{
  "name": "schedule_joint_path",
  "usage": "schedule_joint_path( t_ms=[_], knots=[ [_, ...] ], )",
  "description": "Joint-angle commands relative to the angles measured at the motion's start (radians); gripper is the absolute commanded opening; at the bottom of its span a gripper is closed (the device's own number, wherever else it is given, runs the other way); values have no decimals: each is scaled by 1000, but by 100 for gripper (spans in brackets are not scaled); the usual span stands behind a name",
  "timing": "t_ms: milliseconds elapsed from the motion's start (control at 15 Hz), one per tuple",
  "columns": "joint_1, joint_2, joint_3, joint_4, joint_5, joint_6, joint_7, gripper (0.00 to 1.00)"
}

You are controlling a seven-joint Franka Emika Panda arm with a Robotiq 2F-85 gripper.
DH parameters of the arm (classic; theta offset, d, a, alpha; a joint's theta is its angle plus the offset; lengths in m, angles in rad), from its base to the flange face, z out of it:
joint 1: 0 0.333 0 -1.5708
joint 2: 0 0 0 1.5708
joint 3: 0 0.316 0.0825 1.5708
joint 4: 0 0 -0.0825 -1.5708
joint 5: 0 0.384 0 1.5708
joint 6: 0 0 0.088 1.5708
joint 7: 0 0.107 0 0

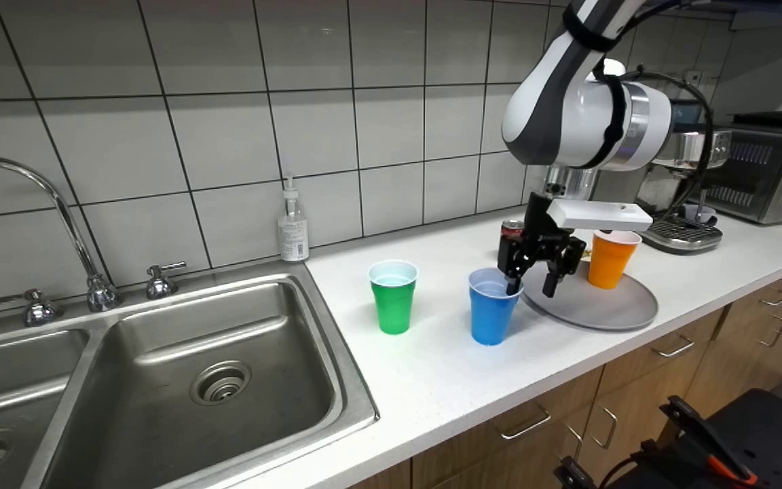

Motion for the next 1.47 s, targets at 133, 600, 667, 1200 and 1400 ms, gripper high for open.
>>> schedule_joint_path(
  t_ms=[133,600,667,1200,1400],
  knots=[
    [-12,9,14,9,-15,11,26,27],
    [-13,16,14,27,-7,10,37,0],
    [-13,16,14,28,-7,10,37,1],
    [-34,-25,4,61,50,-57,28,1],
    [-55,-36,-12,81,56,-113,27,1]
  ],
)
